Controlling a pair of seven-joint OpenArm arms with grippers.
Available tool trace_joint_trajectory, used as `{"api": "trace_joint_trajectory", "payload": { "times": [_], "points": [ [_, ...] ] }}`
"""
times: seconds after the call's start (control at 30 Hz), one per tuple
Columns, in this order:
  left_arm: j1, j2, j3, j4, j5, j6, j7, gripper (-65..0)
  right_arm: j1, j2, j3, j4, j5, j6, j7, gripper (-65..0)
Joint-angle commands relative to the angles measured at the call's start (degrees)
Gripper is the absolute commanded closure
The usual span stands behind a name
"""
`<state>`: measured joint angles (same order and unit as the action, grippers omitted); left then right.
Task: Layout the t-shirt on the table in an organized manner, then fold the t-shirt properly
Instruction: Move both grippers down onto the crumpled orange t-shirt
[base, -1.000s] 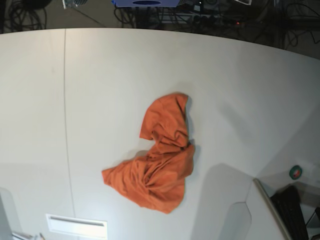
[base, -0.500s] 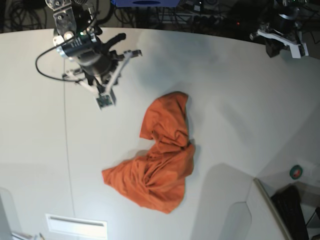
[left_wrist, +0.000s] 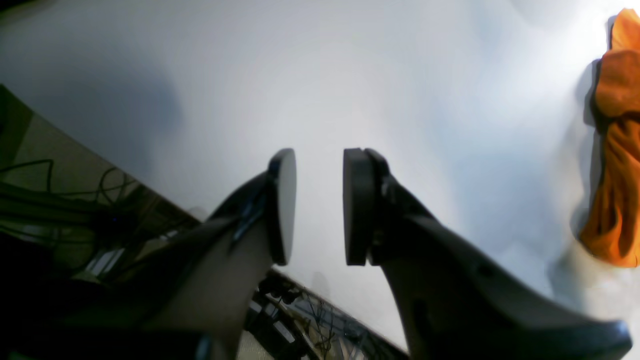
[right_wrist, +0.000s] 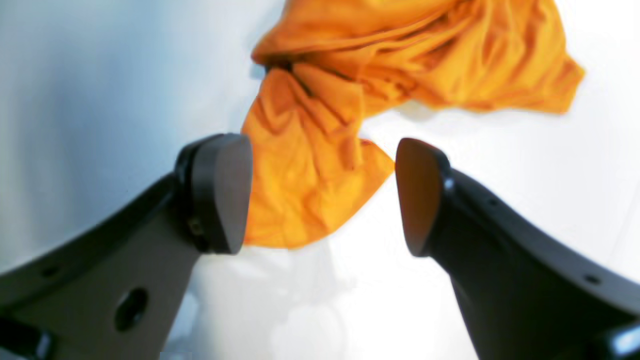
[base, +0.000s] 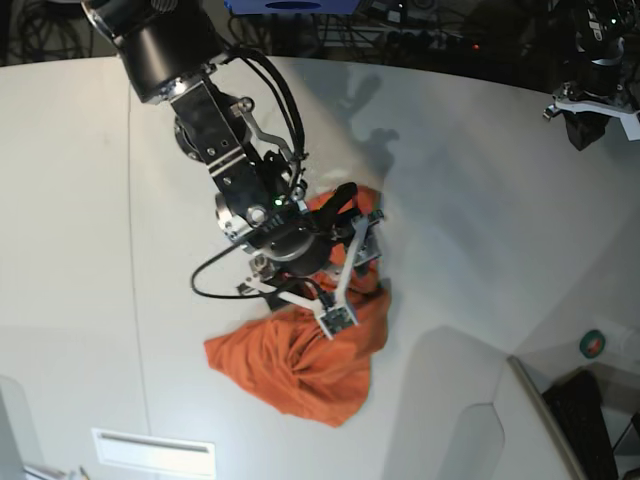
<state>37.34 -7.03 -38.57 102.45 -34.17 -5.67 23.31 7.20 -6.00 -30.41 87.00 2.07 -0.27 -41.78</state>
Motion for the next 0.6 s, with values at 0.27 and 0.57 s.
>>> {"api": "trace_joint_trajectory", "payload": {
  "times": [0.27, 0.57],
  "points": [
    [-1.4, -0.8, 4.4, 0.8, 1.1, 0.2, -1.2, -15.6, 0.6, 2.1, -0.3, -3.3, 0.2, 0.1, 1.7, -41.9],
    [-25.7, -0.3, 26.3, -7.7, 29.5, 6.9, 7.8, -16.1, -6.4, 7.9, 8.3, 4.7, 0.2, 0.2, 1.7, -41.9]
  ]
}}
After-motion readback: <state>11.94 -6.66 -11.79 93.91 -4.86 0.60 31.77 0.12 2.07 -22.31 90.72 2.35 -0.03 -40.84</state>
